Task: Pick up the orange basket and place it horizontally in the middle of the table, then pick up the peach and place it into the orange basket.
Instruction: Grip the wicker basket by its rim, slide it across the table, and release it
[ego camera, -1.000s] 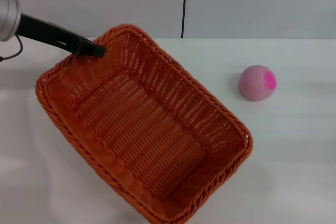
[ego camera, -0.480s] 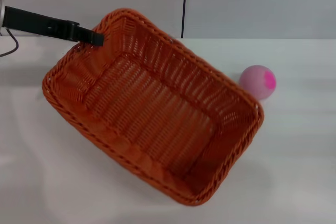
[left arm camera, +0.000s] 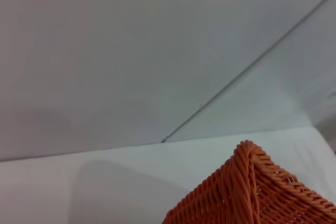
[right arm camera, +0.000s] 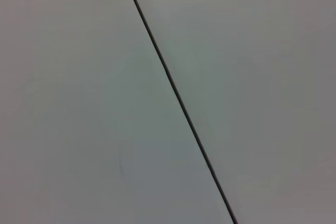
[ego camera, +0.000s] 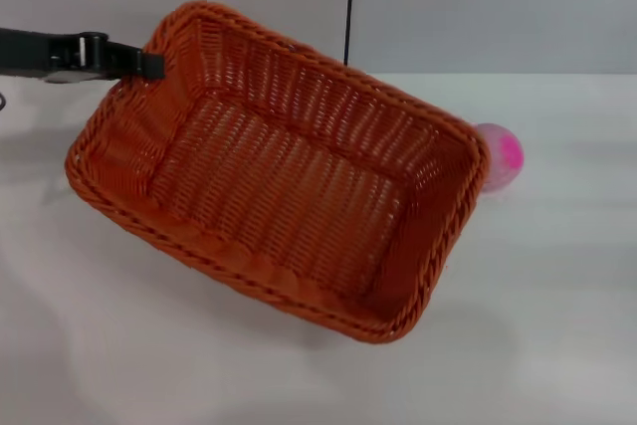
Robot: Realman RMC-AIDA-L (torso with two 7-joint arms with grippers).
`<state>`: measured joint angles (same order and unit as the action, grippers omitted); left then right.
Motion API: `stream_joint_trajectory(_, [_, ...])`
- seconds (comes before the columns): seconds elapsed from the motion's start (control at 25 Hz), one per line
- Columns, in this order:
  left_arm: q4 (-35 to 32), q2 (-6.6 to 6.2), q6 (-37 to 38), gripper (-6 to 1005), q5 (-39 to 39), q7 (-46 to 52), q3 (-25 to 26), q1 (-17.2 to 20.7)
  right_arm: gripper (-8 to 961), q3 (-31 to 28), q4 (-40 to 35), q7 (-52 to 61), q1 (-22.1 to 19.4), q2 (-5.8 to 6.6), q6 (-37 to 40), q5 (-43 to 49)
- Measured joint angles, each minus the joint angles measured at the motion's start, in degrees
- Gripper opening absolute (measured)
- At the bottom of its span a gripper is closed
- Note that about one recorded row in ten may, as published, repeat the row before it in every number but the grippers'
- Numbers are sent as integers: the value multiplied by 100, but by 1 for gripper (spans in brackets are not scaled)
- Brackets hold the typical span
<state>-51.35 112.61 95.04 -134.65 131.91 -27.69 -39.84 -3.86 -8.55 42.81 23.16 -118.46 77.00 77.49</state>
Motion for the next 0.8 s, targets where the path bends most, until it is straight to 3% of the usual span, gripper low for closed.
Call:
stream_joint_trajectory(0.4, [240,0,-165,184,764,115,78,461,714,37,-83,-2,102,6,-28,4])
stream_joint_trajectory(0.48, [295,127,-405,185,1059,233,129,691,712,96,-105,-2,113,11,-49,4])
stream_joint_trajectory(0.52, [295,127,-405,185,1059,233,129,691,710,113,-121,-2,126,14,-81,4])
stream_joint_trajectory(0.56, [297,221,-532,185,1095,250,122,777,709,123,-131,-2,136,15,-113,4])
stream_joint_trajectory(0.8, [287,398,-616,187,1102,239,100,944,701,136,-149,-2,154,16,-175,4])
